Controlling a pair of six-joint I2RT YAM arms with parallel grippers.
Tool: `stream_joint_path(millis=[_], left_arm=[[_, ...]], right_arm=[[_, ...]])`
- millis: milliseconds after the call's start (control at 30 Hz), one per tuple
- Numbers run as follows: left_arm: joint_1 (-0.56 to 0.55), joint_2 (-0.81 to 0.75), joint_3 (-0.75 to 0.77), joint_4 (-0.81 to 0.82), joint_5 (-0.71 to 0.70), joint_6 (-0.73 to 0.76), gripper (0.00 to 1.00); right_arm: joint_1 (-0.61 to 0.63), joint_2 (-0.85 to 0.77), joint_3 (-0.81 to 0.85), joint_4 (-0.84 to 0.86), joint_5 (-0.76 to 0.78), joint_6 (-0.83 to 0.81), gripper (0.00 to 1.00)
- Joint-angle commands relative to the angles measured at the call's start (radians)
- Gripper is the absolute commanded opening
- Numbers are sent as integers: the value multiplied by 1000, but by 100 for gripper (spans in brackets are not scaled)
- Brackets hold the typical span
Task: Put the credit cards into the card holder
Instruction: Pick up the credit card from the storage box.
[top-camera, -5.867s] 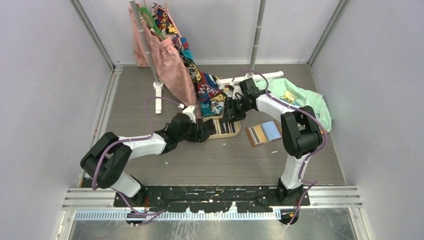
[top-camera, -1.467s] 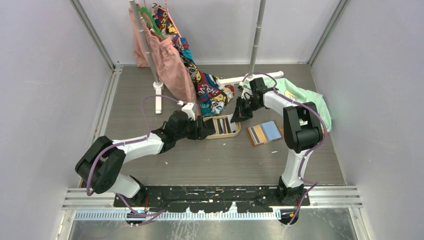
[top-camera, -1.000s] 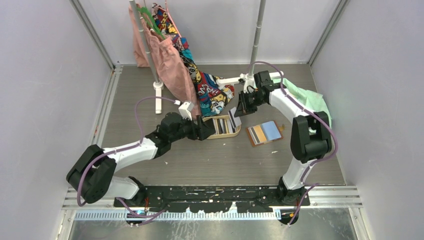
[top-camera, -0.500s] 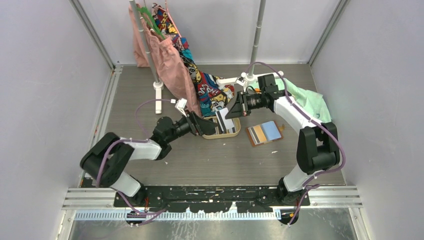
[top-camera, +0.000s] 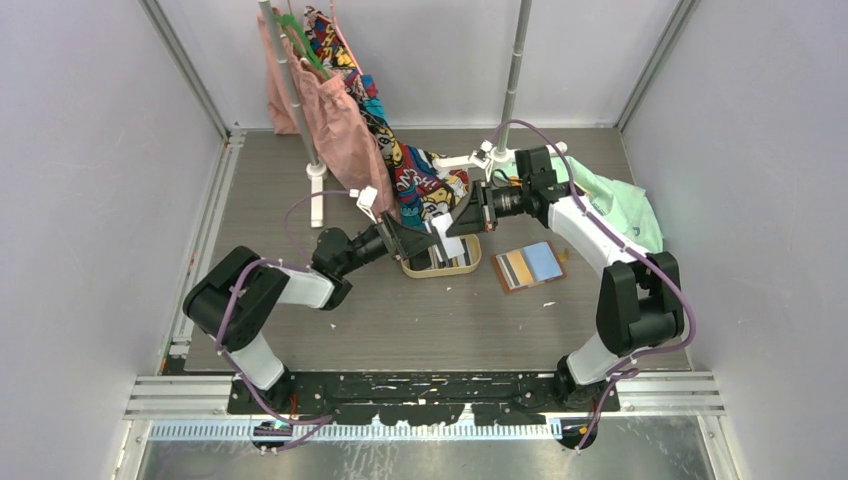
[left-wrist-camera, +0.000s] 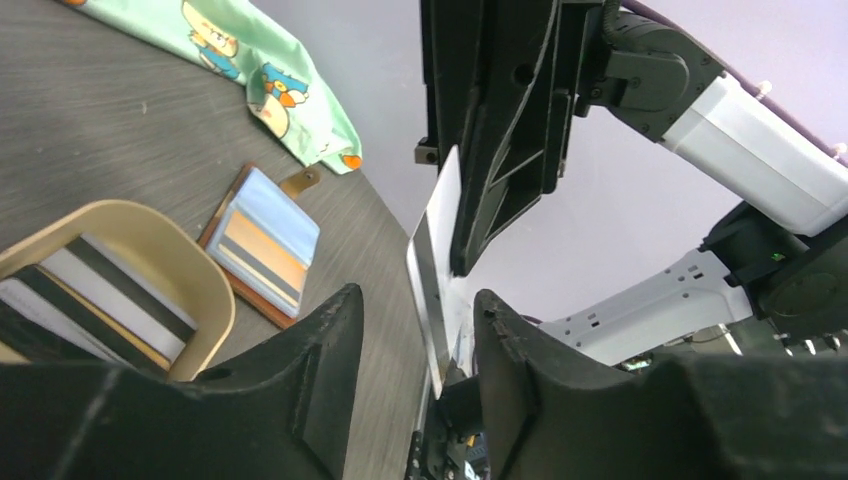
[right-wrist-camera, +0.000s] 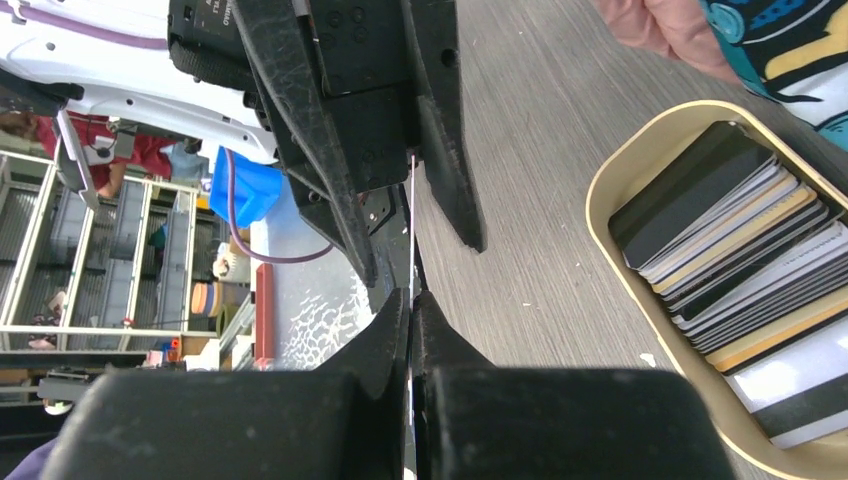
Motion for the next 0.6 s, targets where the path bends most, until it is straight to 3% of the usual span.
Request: stream_joint_path(millis=[0,67,133,167,267,367,500,567], left_arm=[[4,-2,43,87,42,-13,35],[4,2,51,87,56,-13,29],[4,8,59,87,74,-12,4],[4,8,58,87,78,-10,0],[10,0,35,87,66,15,0],[31,-3,-18,87,51,21,0],[42,-2,-72,76,19,35,0],[43,-8,-82,40,3,47,0]], right_arm=[[14,-28,7,10,-29,-34,1],[18,-26,8,-5,-28,-46,1],[20,-26,12,-26,-16,-72,2],[20,-23,19,-55,0,-97,10],[18,-25,86,-281,113,-339,31],[-5,-53,151,-446,243,-574,37],[-30,-187,35,-372,551,-763,45],[-30,-239,-66,-298,697,-908,54]])
